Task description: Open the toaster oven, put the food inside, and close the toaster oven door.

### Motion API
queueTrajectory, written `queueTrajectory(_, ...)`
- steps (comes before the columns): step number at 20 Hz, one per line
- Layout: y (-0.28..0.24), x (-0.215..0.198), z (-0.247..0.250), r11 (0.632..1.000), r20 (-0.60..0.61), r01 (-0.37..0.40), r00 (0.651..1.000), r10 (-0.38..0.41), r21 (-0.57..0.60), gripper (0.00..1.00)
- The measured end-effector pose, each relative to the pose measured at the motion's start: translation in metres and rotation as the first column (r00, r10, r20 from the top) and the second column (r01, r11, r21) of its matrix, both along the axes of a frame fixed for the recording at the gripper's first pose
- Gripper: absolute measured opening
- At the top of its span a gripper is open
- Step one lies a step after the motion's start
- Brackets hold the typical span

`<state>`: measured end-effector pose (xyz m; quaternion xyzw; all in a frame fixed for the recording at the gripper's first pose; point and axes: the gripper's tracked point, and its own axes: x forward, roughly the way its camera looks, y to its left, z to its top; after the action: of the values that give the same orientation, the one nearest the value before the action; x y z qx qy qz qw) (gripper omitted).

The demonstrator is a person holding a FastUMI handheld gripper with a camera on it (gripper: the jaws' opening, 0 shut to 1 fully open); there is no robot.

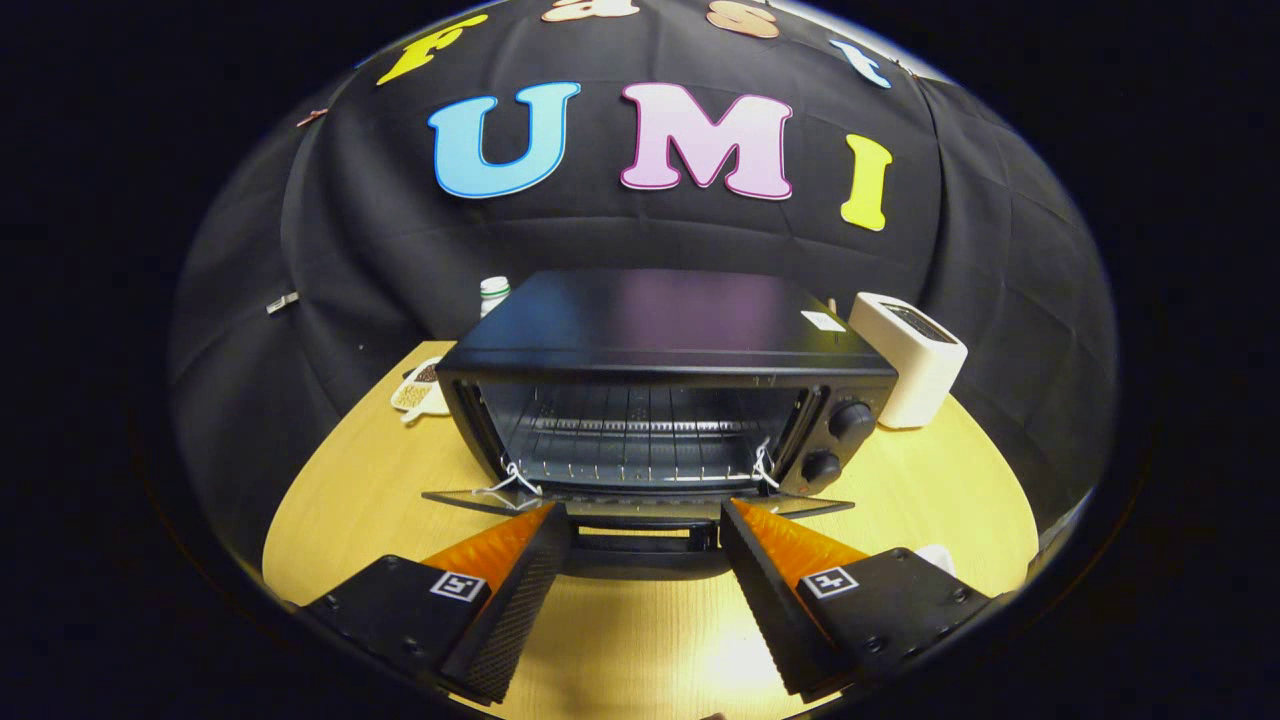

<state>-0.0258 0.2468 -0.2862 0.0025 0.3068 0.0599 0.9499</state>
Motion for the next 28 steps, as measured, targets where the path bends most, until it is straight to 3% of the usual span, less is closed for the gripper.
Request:
queueTrajectory(9,-0.003,-0.043,-0.045,1.0,-0.11,-0.012,0.994,0.011,-0.009,0.99)
queueTrajectory(16,-0.007,-0.081,-0.093,0.997,-0.257,-0.066,0.965,0.054,-0.041,0.99)
queueTrajectory(22,-0.026,-0.095,-0.067,0.991,-0.28,-0.133,0.95,0.137,0.034,0.99)
queueTrajectory(28,-0.081,-0.113,-0.024,0.957,-0.382,-0.232,0.88,0.283,0.175,0.99)
